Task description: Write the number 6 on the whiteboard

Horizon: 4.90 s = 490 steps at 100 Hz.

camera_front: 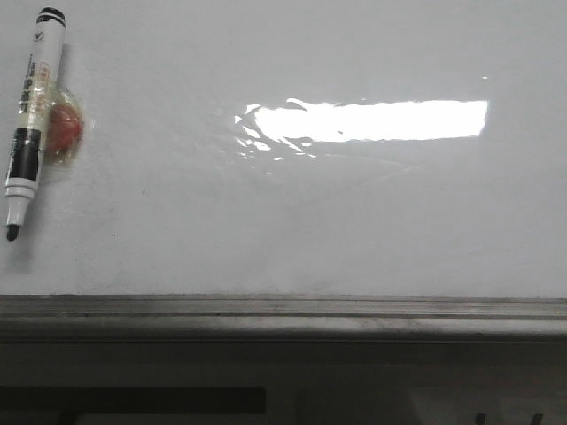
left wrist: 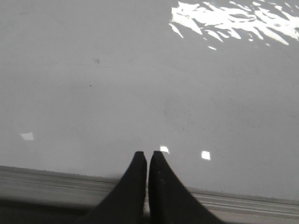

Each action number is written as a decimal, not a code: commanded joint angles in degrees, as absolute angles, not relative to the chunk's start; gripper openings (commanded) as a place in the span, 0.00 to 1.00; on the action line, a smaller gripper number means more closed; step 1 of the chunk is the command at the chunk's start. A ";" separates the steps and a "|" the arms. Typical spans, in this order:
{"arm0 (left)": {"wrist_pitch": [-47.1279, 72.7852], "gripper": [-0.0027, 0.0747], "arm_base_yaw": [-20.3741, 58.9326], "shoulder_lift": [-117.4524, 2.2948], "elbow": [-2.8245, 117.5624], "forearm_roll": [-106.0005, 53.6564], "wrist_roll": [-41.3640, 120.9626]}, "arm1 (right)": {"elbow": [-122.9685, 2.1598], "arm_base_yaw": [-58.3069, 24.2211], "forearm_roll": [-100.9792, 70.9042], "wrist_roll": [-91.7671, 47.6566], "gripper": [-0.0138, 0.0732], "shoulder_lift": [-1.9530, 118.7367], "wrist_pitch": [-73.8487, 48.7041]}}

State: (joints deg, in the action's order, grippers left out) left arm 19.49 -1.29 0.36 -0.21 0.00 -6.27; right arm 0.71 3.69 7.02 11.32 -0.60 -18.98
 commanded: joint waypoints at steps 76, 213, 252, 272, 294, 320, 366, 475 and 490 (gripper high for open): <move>16.98 0.01 -1.32 2.08 -2.82 -0.30 -6.69 | 2.29 4.06 7.13 11.00 0.09 -1.69 -17.95; 5.14 0.01 -1.32 2.08 -2.82 4.56 -6.43 | 2.29 4.06 4.16 11.00 0.09 -1.69 -8.23; 5.26 0.01 -1.32 1.95 1.23 0.00 -6.43 | 0.87 4.06 4.50 9.85 0.09 -1.11 -2.08; 18.84 0.01 -1.32 -3.15 14.79 3.91 -3.01 | -6.21 4.06 0.00 9.85 0.09 0.46 -13.66; 20.37 0.01 -1.32 -9.80 22.18 3.90 -0.56 | -12.94 4.06 -0.98 9.85 0.09 7.66 -22.46; 18.81 0.37 -1.32 -10.04 22.18 2.17 -0.56 | -13.12 4.06 -1.23 9.85 0.09 9.81 -21.25; 12.11 0.61 -1.32 -10.77 20.12 -7.06 7.85 | -13.01 2.24 0.00 9.85 0.09 9.60 -16.80; 8.68 0.61 13.33 -23.89 20.12 -37.72 38.94 | -13.01 2.24 0.00 9.85 0.09 9.60 -18.38; 9.89 0.61 13.33 -23.89 20.71 -39.68 38.94 | -13.01 2.24 0.00 9.85 0.09 9.60 -18.38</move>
